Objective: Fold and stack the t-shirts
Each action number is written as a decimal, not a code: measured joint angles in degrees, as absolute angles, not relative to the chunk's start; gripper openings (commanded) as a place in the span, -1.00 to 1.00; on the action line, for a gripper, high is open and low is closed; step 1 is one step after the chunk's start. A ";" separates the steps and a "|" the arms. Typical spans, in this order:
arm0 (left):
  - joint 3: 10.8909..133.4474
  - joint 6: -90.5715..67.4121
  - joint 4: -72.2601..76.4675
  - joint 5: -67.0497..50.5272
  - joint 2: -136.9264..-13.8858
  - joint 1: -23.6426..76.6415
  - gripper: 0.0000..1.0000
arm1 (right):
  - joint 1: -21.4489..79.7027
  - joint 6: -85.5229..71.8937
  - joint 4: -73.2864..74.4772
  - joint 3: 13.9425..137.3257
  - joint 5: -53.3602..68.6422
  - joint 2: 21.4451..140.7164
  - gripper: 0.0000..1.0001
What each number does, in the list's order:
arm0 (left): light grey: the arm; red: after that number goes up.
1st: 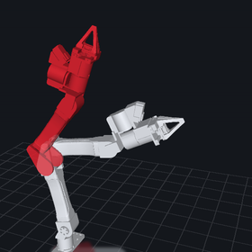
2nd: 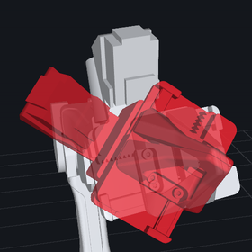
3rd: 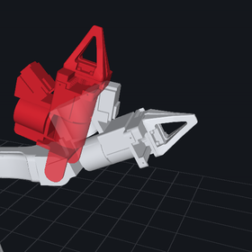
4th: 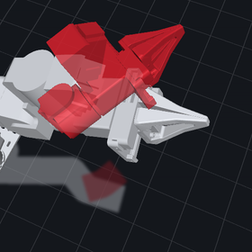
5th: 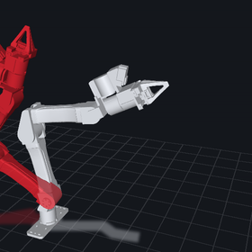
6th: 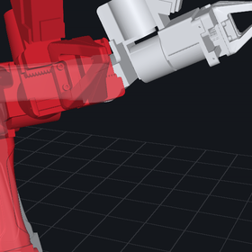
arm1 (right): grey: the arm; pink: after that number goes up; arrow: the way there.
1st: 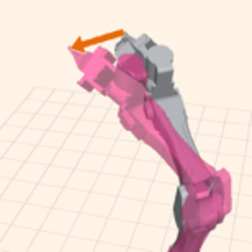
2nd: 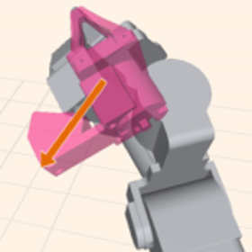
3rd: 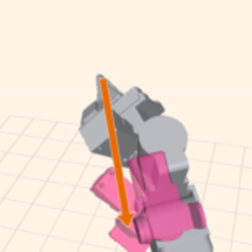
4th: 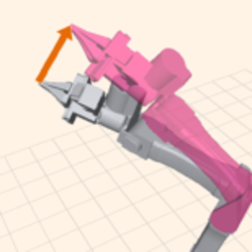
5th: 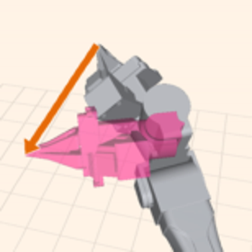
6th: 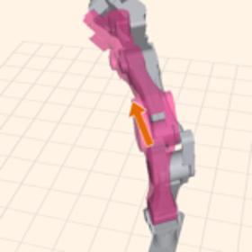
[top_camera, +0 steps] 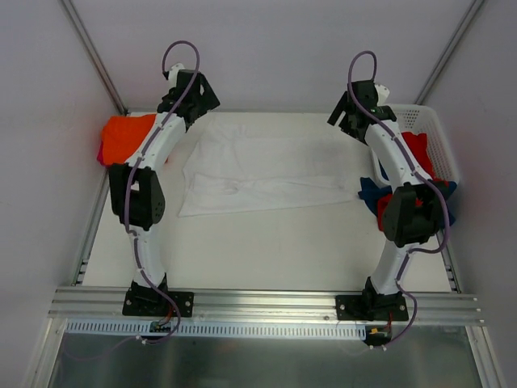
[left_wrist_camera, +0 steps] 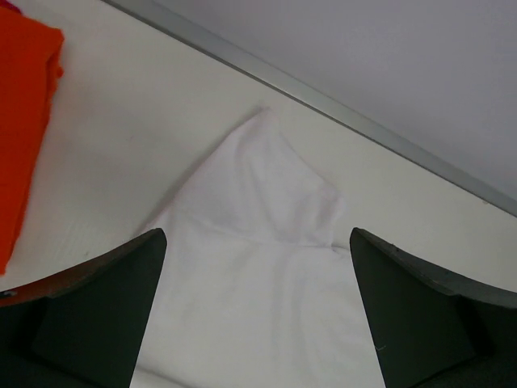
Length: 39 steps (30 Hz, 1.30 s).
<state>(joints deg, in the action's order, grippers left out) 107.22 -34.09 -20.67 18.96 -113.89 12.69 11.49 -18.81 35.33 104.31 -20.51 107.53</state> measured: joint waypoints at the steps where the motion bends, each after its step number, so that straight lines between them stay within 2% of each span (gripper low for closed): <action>1: 109.95 -32.49 -19.88 16.67 -117.03 11.81 0.98 | 11.49 -18.70 35.03 102.69 -20.21 107.48 0.98; 5: 117.64 -27.16 -19.20 8.03 -129.21 8.23 0.98 | 11.46 -18.22 34.65 95.42 -18.94 107.33 0.99; 12: 122.34 -24.56 -20.38 -1.98 -141.97 2.39 0.98 | 11.46 -17.65 32.62 84.99 -16.64 104.09 0.99; 22: 131.63 -25.12 -18.63 -9.52 -146.10 -0.82 0.98 | 11.46 -17.10 29.15 84.25 -16.05 100.03 0.99; 39: 132.60 -37.80 -13.80 -16.93 -150.26 -0.03 0.93 | 10.55 -17.12 28.69 84.25 -15.94 103.18 0.99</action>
<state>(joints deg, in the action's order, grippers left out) 132.60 -37.80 -13.80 -16.93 -150.26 -0.03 10.55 -17.12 28.69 84.25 -15.94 103.18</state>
